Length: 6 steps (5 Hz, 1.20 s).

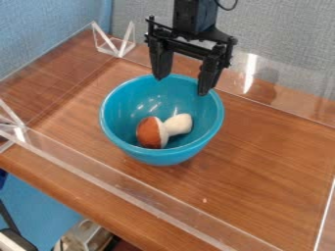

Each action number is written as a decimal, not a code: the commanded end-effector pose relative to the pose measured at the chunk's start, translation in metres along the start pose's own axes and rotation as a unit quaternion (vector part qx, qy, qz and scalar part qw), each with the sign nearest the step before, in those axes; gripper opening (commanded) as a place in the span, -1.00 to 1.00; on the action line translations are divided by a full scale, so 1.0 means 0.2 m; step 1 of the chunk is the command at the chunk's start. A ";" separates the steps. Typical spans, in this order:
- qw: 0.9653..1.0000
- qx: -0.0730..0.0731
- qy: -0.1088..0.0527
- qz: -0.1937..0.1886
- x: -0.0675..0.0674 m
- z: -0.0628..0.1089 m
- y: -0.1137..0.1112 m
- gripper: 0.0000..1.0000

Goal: Remove the mushroom from inside the blue bowl and put it on the table

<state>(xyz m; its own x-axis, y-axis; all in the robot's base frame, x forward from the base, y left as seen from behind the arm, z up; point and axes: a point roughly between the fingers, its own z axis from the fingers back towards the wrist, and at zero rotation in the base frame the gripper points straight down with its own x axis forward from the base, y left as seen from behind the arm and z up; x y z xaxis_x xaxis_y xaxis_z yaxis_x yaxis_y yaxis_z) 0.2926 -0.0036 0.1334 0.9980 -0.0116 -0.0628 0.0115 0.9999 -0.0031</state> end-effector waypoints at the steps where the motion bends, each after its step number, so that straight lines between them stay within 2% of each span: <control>1: 1.000 0.006 0.012 -0.013 0.00 -0.07 0.02 1.00; 3: 0.998 0.017 0.045 -0.045 0.00 -0.26 0.05 1.00; 5: 0.996 0.015 0.065 -0.054 0.05 -0.42 0.13 1.00; 6: 0.996 0.014 0.068 -0.055 0.06 -0.45 0.14 -1.00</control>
<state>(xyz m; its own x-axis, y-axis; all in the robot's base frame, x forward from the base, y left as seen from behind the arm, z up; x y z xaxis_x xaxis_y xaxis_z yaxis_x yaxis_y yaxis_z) 0.2954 0.0229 0.0409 0.9677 -0.1136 -0.2252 0.1195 0.9928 0.0124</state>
